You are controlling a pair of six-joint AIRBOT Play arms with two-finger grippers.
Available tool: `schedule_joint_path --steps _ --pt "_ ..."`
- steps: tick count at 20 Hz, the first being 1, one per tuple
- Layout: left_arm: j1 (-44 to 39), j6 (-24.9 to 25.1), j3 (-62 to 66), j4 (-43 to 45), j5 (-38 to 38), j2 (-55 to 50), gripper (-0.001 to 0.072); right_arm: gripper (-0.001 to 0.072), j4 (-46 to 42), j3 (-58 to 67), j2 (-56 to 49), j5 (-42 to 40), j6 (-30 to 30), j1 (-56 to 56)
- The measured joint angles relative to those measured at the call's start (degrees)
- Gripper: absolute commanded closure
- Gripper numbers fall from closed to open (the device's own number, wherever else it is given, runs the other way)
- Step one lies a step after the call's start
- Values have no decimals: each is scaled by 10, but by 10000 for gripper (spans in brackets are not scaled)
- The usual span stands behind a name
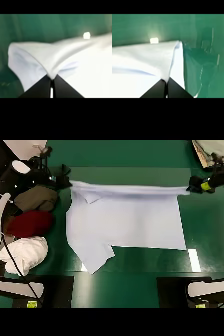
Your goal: Fold the shirts.
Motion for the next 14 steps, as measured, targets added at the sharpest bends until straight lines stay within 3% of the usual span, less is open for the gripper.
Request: schedule_joint_path --steps 2,3,4,5,6,12,13,14 --pt "0 -6 -25 24 -9 -1 681 700 2 -45 7 -13 0 1" --pt "0 -11 -35 32 -12 -1 518 699 2 -64 10 -21 0 3" --pt "0 -17 -42 41 -15 -1 175 663 2 -79 12 -26 0 6" --pt "1 -25 -47 48 -21 -1 41 480 2 -91 13 -30 1 8" --pt "1 -34 -51 51 -26 -1 44 344 1 -98 14 -31 1 9" --pt "32 -71 -64 62 -115 30 46 344 4 -85 46 39 -8 -3" --pt "41 -74 -83 64 -133 49 140 345 5 -83 61 59 -15 -9" --pt "47 -78 -109 65 -145 72 310 345 5 -82 75 79 -20 -15"
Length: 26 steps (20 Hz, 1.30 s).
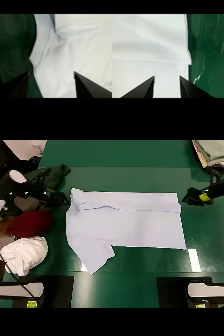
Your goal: Fold the shirts.
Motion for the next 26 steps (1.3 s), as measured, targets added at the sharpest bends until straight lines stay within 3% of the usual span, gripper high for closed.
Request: schedule_joint_path --steps 3,9,19,20,22,23,26 --pt "-2 -10 -128 -1 -22 89 320 346 2 2 44 53 -14 -10" --pt "-38 -49 -358 -15 -22 228 319 346 2 3 97 78 -24 -13" --pt "-48 -51 -473 -106 50 267 323 347 3 3 111 90 -25 -13" --pt "-48 -50 -475 -117 65 267 361 347 3 3 111 91 -25 -13" --pt "-48 -48 -478 -127 97 267 641 347 9 3 111 93 -25 -13" --pt "-48 -47 -480 -132 109 267 683 347 12 3 111 96 -25 -13" --pt "-48 -40 -480 -159 120 268 684 347 19 -13 119 107 -28 -21"
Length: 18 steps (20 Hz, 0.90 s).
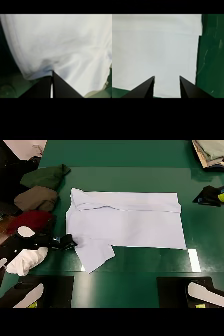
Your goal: Fold the shirts.
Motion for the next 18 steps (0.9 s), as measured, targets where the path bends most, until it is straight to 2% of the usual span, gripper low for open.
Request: schedule_joint_path --steps 7,11,18 --pt "0 39 45 -25 -28 1 684 346 -14 -236 78 5 -36 -134" --pt "0 51 78 -28 -34 1 684 346 -2 -376 93 -27 -76 -229" --pt "0 56 93 -30 -31 0 684 347 52 -473 99 -114 -108 -228"
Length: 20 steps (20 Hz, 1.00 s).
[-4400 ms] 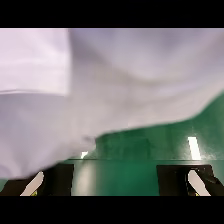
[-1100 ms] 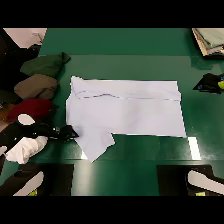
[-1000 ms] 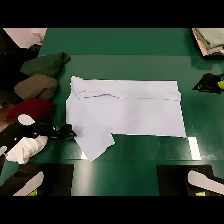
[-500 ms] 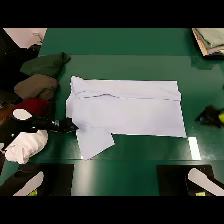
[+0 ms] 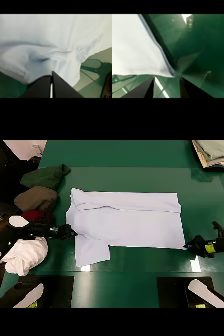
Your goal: Fold the shirts.
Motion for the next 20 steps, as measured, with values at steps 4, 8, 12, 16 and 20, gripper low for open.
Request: schedule_joint_path --steps 4,8,12,16,20 --pt "0 0 1 0 -1 0 684 514 13 -9 0 -34 -2 24" --pt "0 0 2 4 -13 0 685 699 14 -13 2 -50 -4 31" --pt "-2 -12 0 47 -76 33 685 700 -7 -14 55 8 -4 17" --pt "-24 -67 -4 84 -135 131 684 700 -46 -14 148 75 5 -2" --pt "-37 -93 50 77 -139 169 684 701 -34 2 204 97 25 16"
